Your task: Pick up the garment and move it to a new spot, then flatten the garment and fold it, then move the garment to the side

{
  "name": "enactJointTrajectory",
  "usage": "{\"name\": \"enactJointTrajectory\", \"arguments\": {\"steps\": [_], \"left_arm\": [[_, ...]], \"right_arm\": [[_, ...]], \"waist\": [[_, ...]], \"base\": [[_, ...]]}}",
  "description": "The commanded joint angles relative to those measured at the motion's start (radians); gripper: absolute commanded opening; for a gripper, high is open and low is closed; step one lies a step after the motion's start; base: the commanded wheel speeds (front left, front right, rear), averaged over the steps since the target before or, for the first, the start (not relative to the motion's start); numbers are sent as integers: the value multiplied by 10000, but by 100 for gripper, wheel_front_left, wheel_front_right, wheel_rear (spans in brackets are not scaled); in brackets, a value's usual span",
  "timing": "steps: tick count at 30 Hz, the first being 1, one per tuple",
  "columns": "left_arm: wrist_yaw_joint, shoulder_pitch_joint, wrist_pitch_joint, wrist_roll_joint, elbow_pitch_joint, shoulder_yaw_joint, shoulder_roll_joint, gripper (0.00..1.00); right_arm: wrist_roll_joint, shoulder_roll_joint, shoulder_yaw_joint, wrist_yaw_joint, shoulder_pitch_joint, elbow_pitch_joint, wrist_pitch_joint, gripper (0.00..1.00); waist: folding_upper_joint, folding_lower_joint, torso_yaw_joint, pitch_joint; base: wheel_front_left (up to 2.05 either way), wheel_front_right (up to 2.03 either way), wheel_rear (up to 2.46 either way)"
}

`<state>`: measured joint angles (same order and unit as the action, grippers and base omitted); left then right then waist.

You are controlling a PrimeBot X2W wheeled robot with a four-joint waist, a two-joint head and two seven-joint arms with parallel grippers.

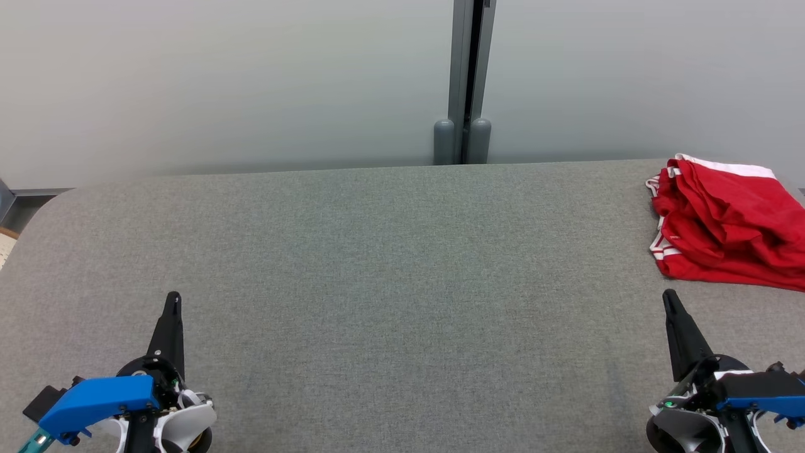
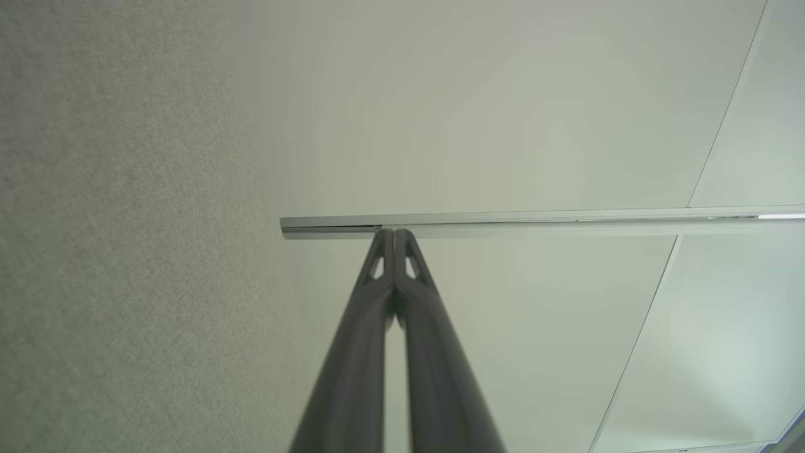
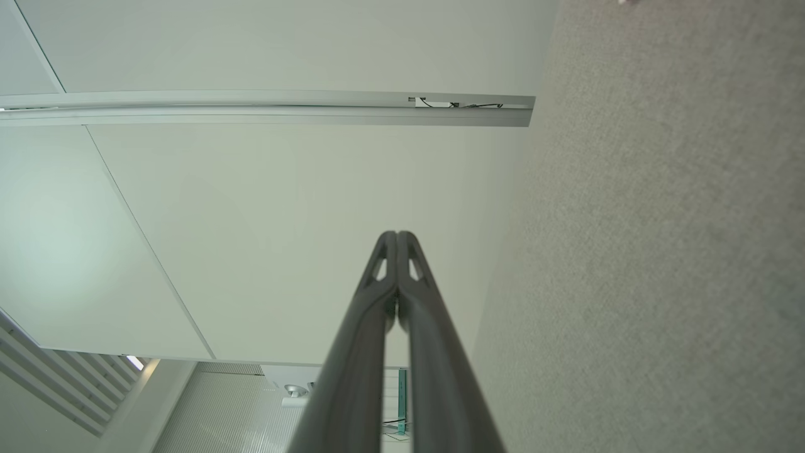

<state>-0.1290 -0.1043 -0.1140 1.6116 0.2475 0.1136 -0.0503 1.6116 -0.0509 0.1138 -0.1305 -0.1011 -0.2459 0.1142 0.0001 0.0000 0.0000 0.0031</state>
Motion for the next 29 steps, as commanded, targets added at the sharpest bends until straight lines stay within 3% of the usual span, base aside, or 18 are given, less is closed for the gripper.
{"name": "enactJointTrajectory", "arguments": {"steps": [1, 29], "left_arm": [[-32, -100, -39, 23, -34, 19, 2, 0], [-32, -100, -38, 25, -36, 17, 2, 0]], "right_arm": [[22, 13, 26, -4, -138, 24, 34, 0], [24, 13, 23, -4, -137, 24, 31, 0]], "waist": [[-1, 0, 0, 0], [-1, 0, 0, 0]], "base": [[0, 0, 0], [0, 0, 0]]}}
